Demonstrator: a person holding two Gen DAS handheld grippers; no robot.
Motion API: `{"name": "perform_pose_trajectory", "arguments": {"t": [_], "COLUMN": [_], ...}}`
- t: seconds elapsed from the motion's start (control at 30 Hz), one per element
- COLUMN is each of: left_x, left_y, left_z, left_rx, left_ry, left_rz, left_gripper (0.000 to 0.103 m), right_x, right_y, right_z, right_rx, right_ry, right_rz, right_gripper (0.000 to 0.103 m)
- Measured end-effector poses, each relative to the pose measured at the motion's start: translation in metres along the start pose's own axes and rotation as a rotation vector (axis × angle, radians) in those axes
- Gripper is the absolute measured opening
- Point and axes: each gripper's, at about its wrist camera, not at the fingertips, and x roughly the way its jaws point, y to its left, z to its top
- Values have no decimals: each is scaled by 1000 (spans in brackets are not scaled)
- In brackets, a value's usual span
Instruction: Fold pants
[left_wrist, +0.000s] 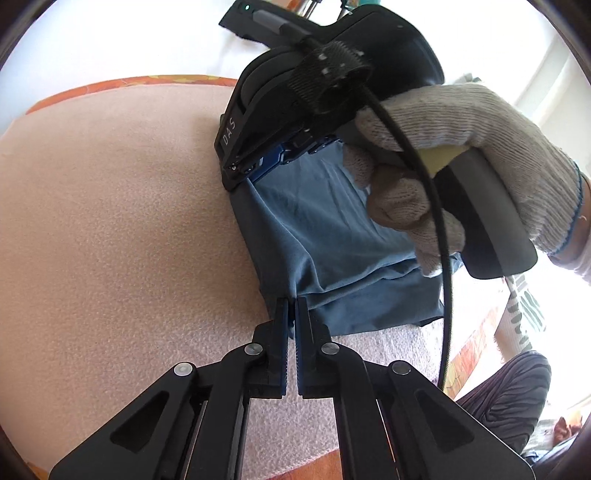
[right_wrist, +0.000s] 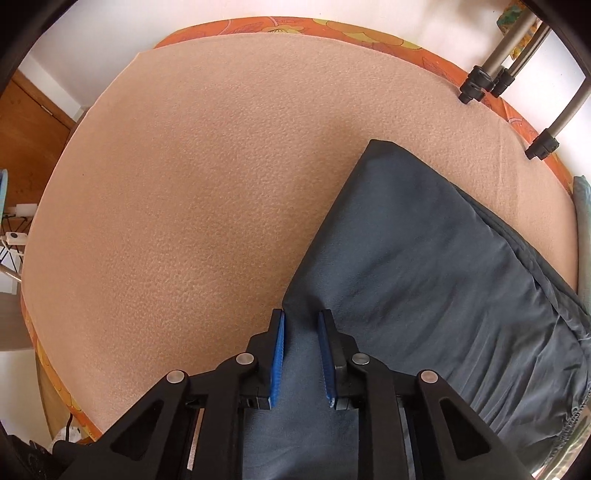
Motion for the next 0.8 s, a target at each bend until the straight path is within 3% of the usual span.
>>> {"name": "perform_pose_trajectory", "arguments": {"t": [0.17, 0.23, 0.27, 0.3, 0.33, 0.53, 0.63, 0.67, 0.7, 0.8], "left_x": [-15, -13, -12, -11, -9, 30, 45, 47, 49, 53], "left_y": [-11, -3, 5, 14, 21, 23, 23, 22, 19, 11], "left_z": [-11, -10, -8, -5, -1, 16, 14, 16, 18, 18], "left_rx": [36, -19, -57, -98, -132, -223, -286, -294, -291, -272], "left_ry": [9, 7, 10, 7, 8, 52, 57, 55, 68, 56], "left_rz": [7, 12, 7, -1, 0, -25, -84, -103, -105, -69], "left_gripper": [6, 28, 46, 53, 53, 54, 51, 45, 30, 12], "right_x": [-8, -11, -12, -14, -19, -48, -59, -63, -65, -63], "right_y": [-20, -28, -31, -34, -42, -66, -70, -70, -71, -71], "right_z": [-3, -4, -5, -7, -9, -15, -12, -10, -8, 4], "right_rx": [29, 58, 62, 62, 58, 69, 83, 83, 85, 94], "right_ry": [2, 11, 19, 21, 14, -45, -59, -64, -68, -72], "right_rz": [77, 124, 140, 155, 164, 192, 174, 162, 152, 134], "right_gripper": [17, 20, 24, 35, 41, 45, 47, 48, 49, 51]}}
